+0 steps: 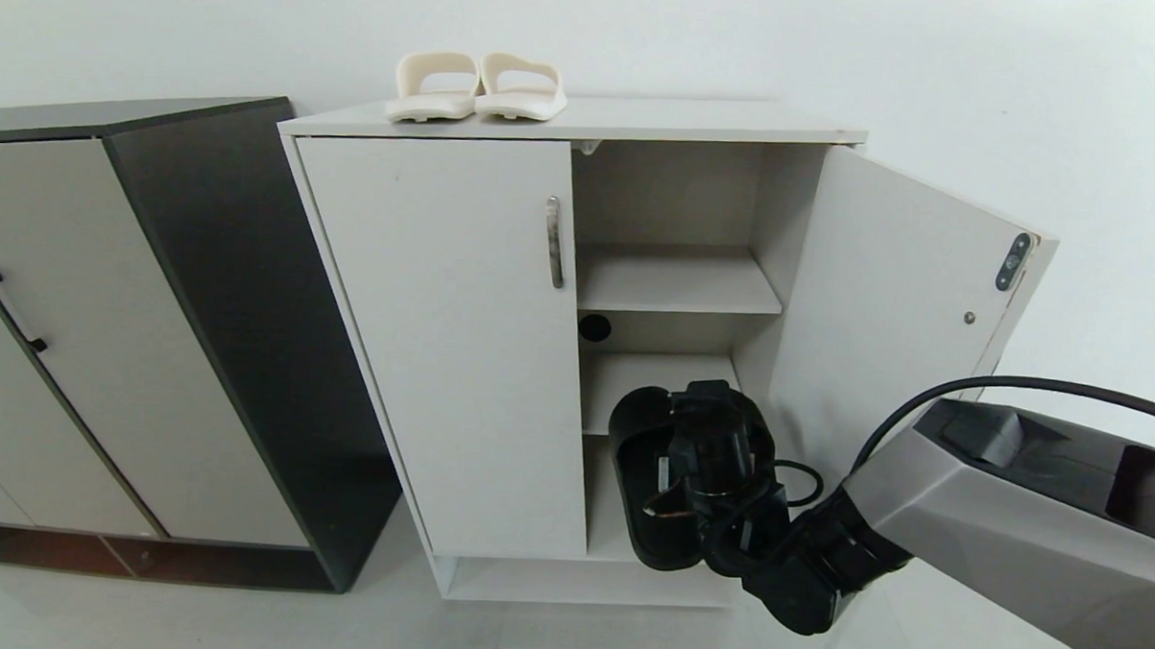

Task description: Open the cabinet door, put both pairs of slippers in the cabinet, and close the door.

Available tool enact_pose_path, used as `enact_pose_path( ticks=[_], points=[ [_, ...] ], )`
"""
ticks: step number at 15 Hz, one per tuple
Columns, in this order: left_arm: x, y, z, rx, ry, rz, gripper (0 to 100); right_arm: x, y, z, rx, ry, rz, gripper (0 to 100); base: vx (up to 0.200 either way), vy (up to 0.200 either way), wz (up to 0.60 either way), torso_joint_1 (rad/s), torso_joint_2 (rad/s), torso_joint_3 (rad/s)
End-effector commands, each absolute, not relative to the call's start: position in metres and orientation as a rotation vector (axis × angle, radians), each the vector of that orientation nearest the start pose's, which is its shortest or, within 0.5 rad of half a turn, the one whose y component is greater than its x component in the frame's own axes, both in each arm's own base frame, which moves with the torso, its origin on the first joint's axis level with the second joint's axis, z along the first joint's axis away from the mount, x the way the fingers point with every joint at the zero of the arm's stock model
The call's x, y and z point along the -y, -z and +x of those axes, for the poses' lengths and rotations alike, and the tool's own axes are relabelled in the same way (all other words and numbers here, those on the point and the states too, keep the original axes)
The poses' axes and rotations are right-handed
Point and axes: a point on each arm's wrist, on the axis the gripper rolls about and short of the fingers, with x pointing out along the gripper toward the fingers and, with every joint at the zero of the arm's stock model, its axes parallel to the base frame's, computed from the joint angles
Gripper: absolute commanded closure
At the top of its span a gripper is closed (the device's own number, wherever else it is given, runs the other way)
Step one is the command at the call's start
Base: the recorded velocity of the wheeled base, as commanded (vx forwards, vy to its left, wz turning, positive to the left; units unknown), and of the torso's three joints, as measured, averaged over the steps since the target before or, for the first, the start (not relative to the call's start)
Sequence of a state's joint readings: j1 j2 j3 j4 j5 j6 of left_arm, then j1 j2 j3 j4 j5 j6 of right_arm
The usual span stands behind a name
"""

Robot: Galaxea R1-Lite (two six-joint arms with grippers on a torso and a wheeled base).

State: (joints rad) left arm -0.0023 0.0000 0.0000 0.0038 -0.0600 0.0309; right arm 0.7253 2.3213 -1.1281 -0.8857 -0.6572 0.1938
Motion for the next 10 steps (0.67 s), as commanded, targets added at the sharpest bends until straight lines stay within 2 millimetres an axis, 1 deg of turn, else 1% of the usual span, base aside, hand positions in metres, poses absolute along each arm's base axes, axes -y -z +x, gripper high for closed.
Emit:
enact_pose_path(
  ticks=[1, 4, 10],
  points=[
    [0.001, -0.075, -0.023, -0.005, 0.063, 0.030, 100, -0.266, -0.054, 0.336, -0.244, -0.022, -0.004, 100, 0.000, 0.000, 0.00, 0.000, 0.00, 0.000],
    [0.001, -0.075, -0.023, -0.005, 0.063, 0.030, 100, -0.257, -0.054, 0.336, -0.221, -0.016, -0.028, 100, 0.000, 0.000, 0.00, 0.000, 0.00, 0.000],
    [0.001, -0.075, -0.023, -0.005, 0.063, 0.030, 100, -0.252, -0.052, 0.337, -0.219, -0.009, -0.034, 100, 0.000, 0.000, 0.00, 0.000, 0.00, 0.000]
  ],
)
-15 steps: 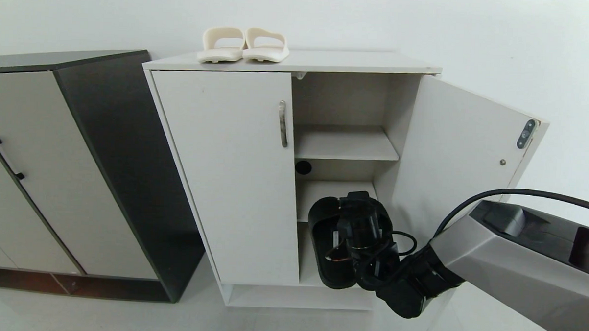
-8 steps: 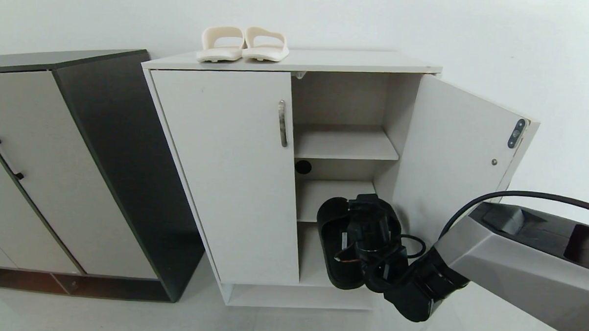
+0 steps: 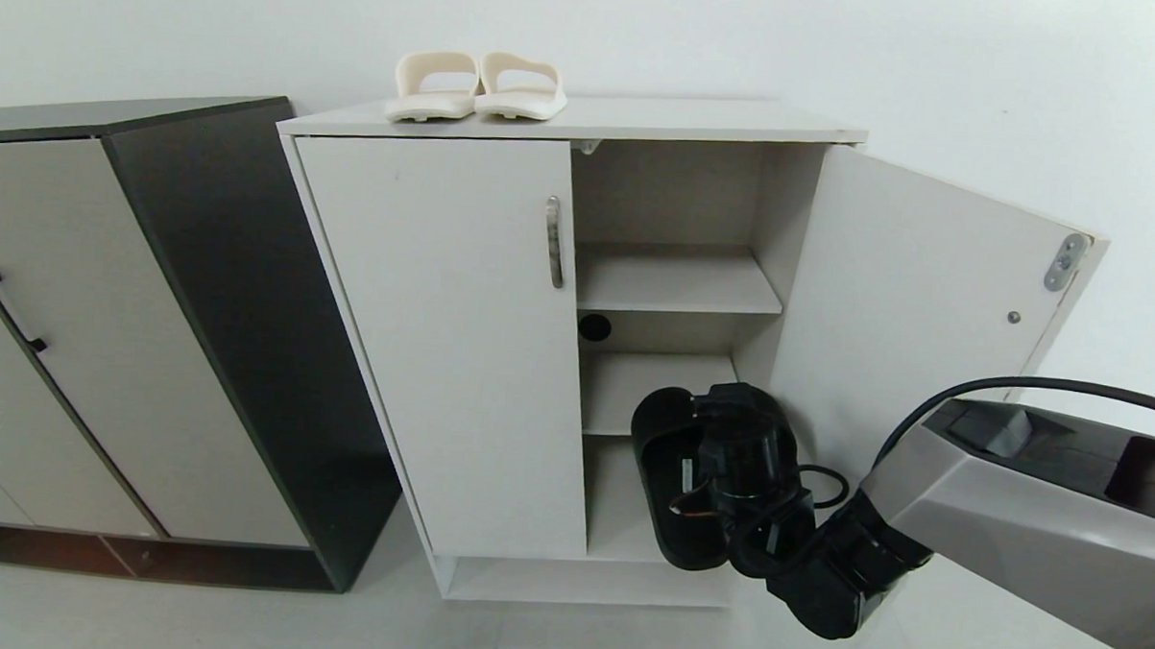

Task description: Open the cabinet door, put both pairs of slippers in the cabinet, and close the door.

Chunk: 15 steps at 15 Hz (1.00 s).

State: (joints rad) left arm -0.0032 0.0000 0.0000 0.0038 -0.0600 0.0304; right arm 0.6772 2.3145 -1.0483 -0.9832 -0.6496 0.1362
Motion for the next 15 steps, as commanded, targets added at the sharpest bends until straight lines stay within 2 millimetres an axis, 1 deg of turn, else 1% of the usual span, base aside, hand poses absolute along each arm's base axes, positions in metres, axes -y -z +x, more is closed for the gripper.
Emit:
enact_pose_path(
  ticks=[1, 4, 10, 15],
  points=[
    [0.001, -0.075, -0.023, -0.005, 0.063, 0.030, 100, -0.252, -0.052, 0.337, -0.220, -0.008, -0.035, 100, 0.000, 0.000, 0.00, 0.000, 0.00, 0.000],
    [0.001, -0.075, -0.023, -0.005, 0.063, 0.029, 100, -0.251, -0.052, 0.338, -0.221, -0.006, -0.035, 100, 0.000, 0.000, 0.00, 0.000, 0.00, 0.000],
    [0.001, -0.075, -0.023, -0.005, 0.061, 0.029, 100, -0.241, -0.048, 0.340, -0.236, 0.019, -0.046, 100, 0.000, 0.000, 0.00, 0.000, 0.00, 0.000],
    [0.001, -0.075, -0.023, -0.005, 0.061, 0.027, 100, -0.236, -0.047, 0.339, -0.248, 0.027, -0.056, 100, 0.000, 0.000, 0.00, 0.000, 0.00, 0.000]
  ],
)
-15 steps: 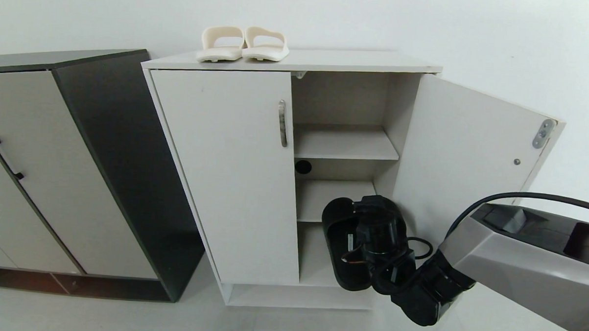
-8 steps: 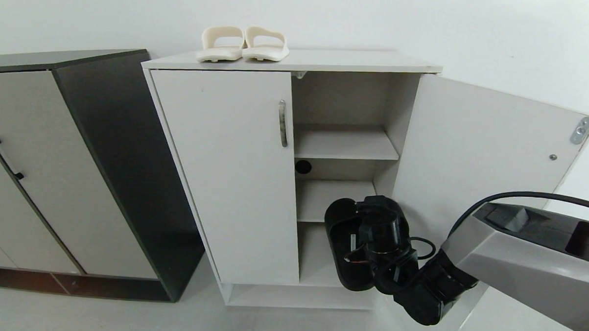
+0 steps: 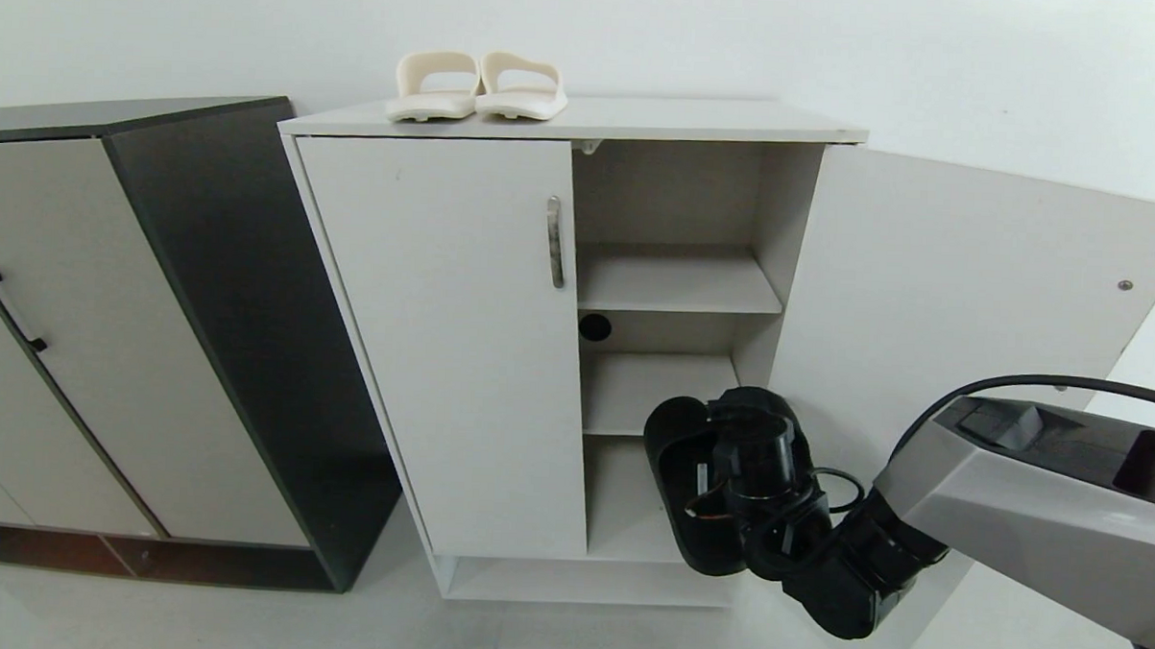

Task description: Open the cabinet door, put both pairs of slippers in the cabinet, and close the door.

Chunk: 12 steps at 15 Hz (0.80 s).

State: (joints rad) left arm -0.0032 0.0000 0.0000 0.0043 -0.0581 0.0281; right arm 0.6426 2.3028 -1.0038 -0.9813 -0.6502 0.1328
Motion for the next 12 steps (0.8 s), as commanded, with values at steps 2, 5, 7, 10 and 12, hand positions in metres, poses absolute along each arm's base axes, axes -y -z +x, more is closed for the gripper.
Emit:
enact_pose_path(
  ticks=[2, 5, 7, 10, 12],
  points=[
    [0.001, -0.075, -0.023, -0.005, 0.061, 0.027, 100, -0.233, -0.048, 0.335, -0.252, 0.024, -0.061, 100, 0.000, 0.000, 0.00, 0.000, 0.00, 0.000],
    [0.001, -0.075, -0.023, -0.005, 0.061, 0.027, 100, -0.232, -0.049, 0.333, -0.256, 0.023, -0.062, 100, 0.000, 0.000, 0.00, 0.000, 0.00, 0.000],
    [0.001, -0.075, -0.023, -0.005, 0.061, 0.027, 100, -0.230, -0.051, 0.334, -0.254, 0.029, -0.060, 100, 0.000, 0.000, 0.00, 0.000, 0.00, 0.000],
    [0.001, -0.075, -0.023, -0.005, 0.061, 0.027, 100, -0.233, -0.052, 0.333, -0.250, 0.005, -0.052, 100, 0.000, 0.000, 0.00, 0.000, 0.00, 0.000],
    [0.001, -0.075, -0.023, -0.005, 0.061, 0.027, 100, -0.249, -0.056, 0.326, -0.232, -0.071, -0.034, 100, 0.000, 0.000, 0.00, 0.000, 0.00, 0.000]
  ],
)
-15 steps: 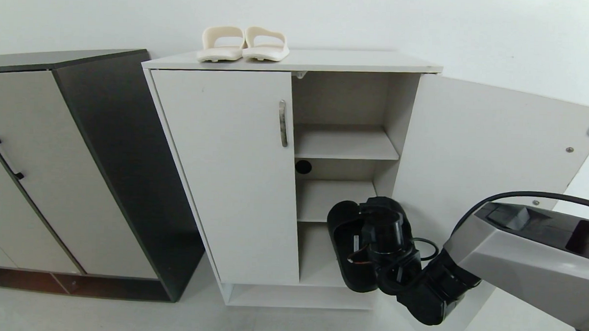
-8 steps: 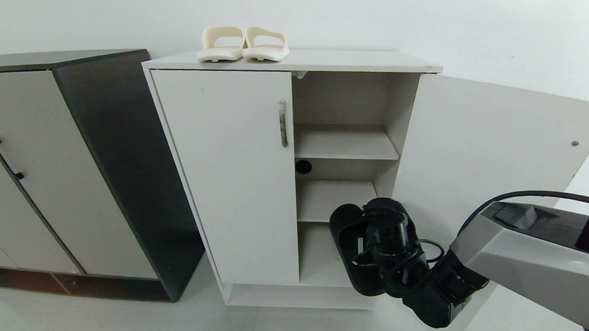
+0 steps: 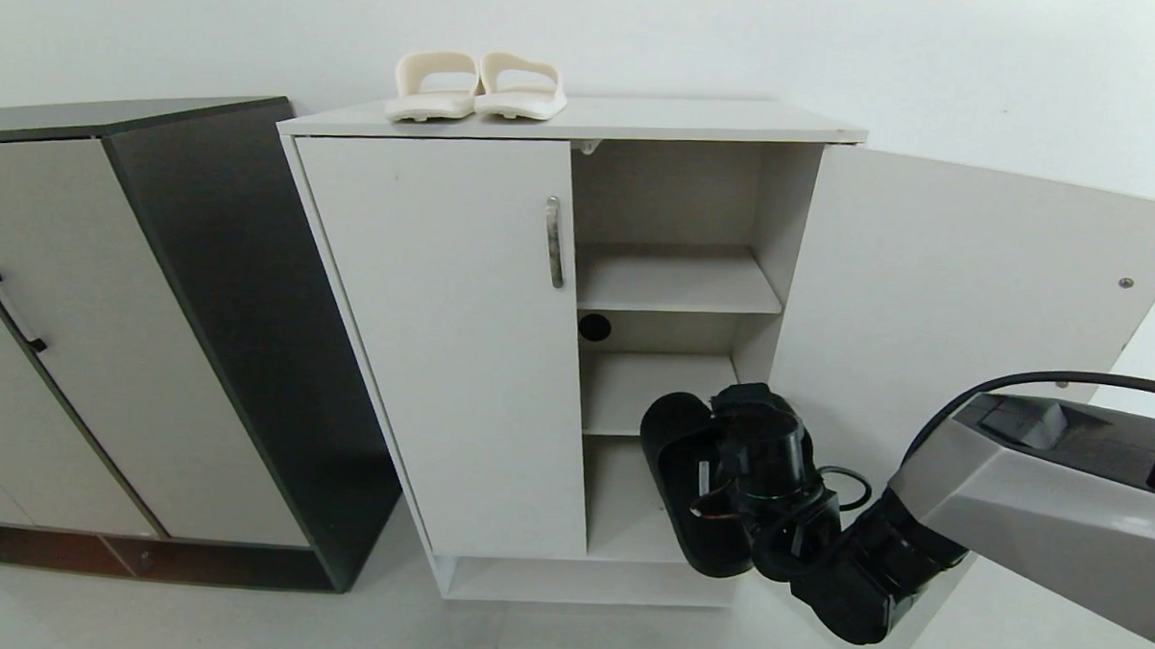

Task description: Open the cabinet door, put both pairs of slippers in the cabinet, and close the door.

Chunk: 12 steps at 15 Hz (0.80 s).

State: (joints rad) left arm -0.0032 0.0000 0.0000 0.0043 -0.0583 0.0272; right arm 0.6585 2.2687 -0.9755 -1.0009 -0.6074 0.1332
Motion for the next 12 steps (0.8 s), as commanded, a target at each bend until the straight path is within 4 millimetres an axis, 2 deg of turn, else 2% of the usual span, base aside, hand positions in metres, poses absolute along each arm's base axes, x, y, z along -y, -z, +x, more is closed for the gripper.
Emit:
enact_pose_path(
  ticks=[1, 6, 12],
  points=[
    [0.001, -0.075, -0.023, -0.005, 0.061, 0.027, 100, -0.258, -0.057, 0.329, -0.214, -0.091, -0.021, 100, 0.000, 0.000, 0.00, 0.000, 0.00, 0.000],
    [0.001, -0.075, -0.023, -0.005, 0.060, 0.027, 100, -0.279, -0.049, 0.349, -0.179, -0.101, 0.002, 100, 0.000, 0.000, 0.00, 0.000, 0.00, 0.000],
    [0.001, -0.075, -0.023, -0.005, 0.060, 0.026, 100, -0.284, -0.046, 0.345, -0.185, -0.116, -0.002, 100, 0.000, 0.000, 0.00, 0.000, 0.00, 0.000]
  ],
)
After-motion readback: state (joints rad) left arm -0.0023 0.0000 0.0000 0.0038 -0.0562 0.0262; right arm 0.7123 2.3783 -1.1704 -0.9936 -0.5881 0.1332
